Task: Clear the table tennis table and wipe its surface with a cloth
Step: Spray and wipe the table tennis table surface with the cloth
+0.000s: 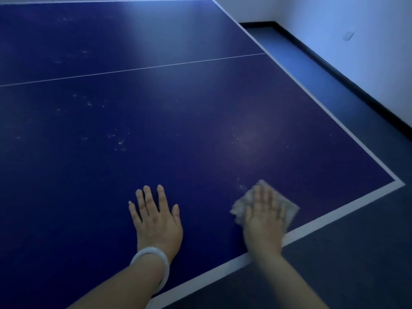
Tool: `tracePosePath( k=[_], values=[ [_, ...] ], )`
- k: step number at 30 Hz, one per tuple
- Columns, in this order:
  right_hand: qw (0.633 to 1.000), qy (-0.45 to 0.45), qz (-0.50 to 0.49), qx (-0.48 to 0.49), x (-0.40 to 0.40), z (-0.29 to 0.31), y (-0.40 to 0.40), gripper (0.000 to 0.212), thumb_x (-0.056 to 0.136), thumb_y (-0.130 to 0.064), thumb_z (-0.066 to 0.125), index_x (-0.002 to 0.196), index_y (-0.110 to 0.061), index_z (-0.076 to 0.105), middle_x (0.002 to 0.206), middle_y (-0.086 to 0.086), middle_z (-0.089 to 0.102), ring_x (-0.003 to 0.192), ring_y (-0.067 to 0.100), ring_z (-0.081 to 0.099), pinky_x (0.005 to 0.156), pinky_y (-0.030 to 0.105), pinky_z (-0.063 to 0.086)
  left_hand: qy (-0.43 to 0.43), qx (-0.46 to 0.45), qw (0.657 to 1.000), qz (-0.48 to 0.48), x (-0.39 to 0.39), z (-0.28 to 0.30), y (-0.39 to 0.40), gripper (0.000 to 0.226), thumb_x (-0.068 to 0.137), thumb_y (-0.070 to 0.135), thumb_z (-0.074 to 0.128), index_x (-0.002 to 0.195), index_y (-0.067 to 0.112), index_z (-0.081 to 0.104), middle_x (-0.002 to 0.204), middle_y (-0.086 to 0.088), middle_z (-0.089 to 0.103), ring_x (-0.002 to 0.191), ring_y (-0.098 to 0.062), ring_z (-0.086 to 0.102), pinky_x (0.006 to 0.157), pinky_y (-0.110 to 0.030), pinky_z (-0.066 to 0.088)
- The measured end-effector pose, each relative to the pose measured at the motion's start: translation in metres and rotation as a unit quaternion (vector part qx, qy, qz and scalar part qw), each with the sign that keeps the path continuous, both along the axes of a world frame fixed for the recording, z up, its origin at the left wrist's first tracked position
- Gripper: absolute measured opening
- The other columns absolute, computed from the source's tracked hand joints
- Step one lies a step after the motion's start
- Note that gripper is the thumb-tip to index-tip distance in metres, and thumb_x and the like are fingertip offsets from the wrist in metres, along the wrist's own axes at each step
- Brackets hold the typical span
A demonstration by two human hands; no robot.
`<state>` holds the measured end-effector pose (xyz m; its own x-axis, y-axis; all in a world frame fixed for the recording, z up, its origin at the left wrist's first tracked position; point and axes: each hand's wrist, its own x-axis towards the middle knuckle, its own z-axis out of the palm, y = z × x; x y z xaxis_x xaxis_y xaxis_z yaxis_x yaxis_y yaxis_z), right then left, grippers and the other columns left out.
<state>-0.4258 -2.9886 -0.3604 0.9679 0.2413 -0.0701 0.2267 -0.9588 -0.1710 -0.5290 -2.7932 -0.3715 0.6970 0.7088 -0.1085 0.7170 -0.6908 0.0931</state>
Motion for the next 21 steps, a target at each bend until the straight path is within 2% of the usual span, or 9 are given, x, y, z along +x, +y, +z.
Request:
tracePosePath(
  k=[3, 6, 8, 10, 12, 13, 15, 17, 21],
  values=[
    [0.973, -0.028, 0.226, 0.022, -0.033, -0.007, 0.022, 0.057, 0.103, -0.036, 0.015, 0.156, -0.017, 0.012, 0.164, 0.001, 0.005, 0.151, 0.019, 0.002, 0.119, 0.046, 0.008, 0.001, -0.002, 1.000, 0.003, 0.000, 0.001, 0.000, 0.068, 0.097, 0.048, 0.007, 0.155, 0.016, -0.008, 0.162, -0.016, -0.006, 0.149, -0.031, -0.011, 0.120, -0.052, -0.006],
    [0.926, -0.049, 0.373, -0.028, 0.017, -0.003, -0.001, 0.057, 0.102, -0.033, 0.032, 0.154, -0.016, 0.019, 0.162, 0.004, 0.014, 0.150, 0.022, 0.012, 0.118, 0.049, 0.012, 0.004, 0.000, 1.000, 0.003, -0.001, 0.002, -0.001, 0.067, 0.097, 0.049, 0.006, 0.154, 0.017, -0.010, 0.162, -0.015, -0.008, 0.149, -0.030, -0.013, 0.120, -0.051, -0.007],
    [0.954, -0.038, 0.291, -0.067, 0.076, -0.001, -0.026, 0.063, 0.102, -0.030, 0.036, 0.155, -0.018, 0.004, 0.163, 0.002, 0.001, 0.151, 0.020, 0.002, 0.121, 0.047, 0.003, 0.003, -0.003, 1.000, 0.002, -0.001, 0.003, -0.001, 0.067, 0.096, 0.049, 0.005, 0.154, 0.017, -0.011, 0.162, -0.015, -0.008, 0.149, -0.030, -0.013, 0.120, -0.051, -0.008],
    [0.995, 0.026, 0.085, -0.048, 0.122, 0.007, -0.043, 0.056, 0.105, -0.032, 0.022, 0.156, -0.020, 0.000, 0.164, -0.001, -0.004, 0.151, 0.015, -0.005, 0.122, 0.044, 0.000, 0.005, 0.001, 1.000, 0.000, -0.001, 0.003, 0.000, 0.068, 0.094, 0.049, 0.000, 0.154, 0.017, -0.011, 0.162, -0.015, -0.009, 0.149, -0.030, -0.014, 0.120, -0.051, -0.008],
    [0.998, 0.057, -0.042, -0.003, 0.130, 0.011, -0.040, 0.056, 0.104, -0.034, 0.016, 0.156, -0.020, 0.000, 0.164, -0.001, -0.005, 0.151, 0.016, -0.006, 0.122, 0.046, -0.001, 0.007, 0.006, 1.000, 0.003, -0.001, 0.002, 0.000, 0.070, 0.091, 0.049, -0.008, 0.154, 0.017, -0.012, 0.162, -0.014, -0.009, 0.149, -0.029, -0.015, 0.120, -0.051, -0.008],
    [0.998, 0.050, -0.047, 0.011, 0.121, 0.009, -0.032, 0.057, 0.104, -0.034, 0.017, 0.156, -0.019, 0.000, 0.164, 0.000, -0.004, 0.151, 0.017, -0.005, 0.122, 0.047, -0.002, 0.007, 0.008, 1.000, 0.003, -0.001, 0.002, 0.000, 0.072, 0.089, 0.049, -0.011, 0.154, 0.018, -0.012, 0.162, -0.014, -0.009, 0.149, -0.029, -0.014, 0.120, -0.051, -0.008],
    [0.999, -0.006, 0.053, 0.011, 0.084, 0.003, -0.007, 0.060, 0.102, -0.032, 0.026, 0.157, -0.016, 0.008, 0.164, 0.003, 0.003, 0.151, 0.020, 0.002, 0.122, 0.047, 0.002, 0.003, 0.006, 1.000, 0.003, -0.001, 0.001, 0.001, 0.073, 0.088, 0.049, -0.013, 0.154, 0.018, -0.011, 0.162, -0.014, -0.010, 0.149, -0.029, -0.015, 0.120, -0.051, -0.009],
    [0.972, -0.051, 0.228, 0.007, 0.037, -0.006, 0.020, 0.059, 0.099, -0.031, 0.036, 0.154, -0.014, 0.022, 0.163, 0.004, 0.014, 0.151, 0.022, 0.011, 0.122, 0.048, 0.009, -0.001, 0.001, 1.000, 0.006, 0.001, 0.000, 0.001, 0.073, 0.089, 0.050, -0.009, 0.155, 0.019, -0.009, 0.162, -0.014, -0.009, 0.149, -0.029, -0.015, 0.119, -0.050, -0.009],
    [0.903, -0.062, 0.425, 0.001, 0.035, -0.003, 0.021, 0.053, 0.105, -0.038, 0.020, 0.154, -0.018, 0.019, 0.162, 0.000, 0.013, 0.151, 0.018, 0.009, 0.119, 0.044, 0.007, -0.007, 0.001, 1.000, 0.007, 0.001, 0.001, 0.001, 0.073, 0.092, 0.050, -0.009, 0.156, 0.018, 0.000, 0.162, -0.015, -0.001, 0.150, -0.030, -0.009, 0.120, -0.051, -0.007]
  ],
)
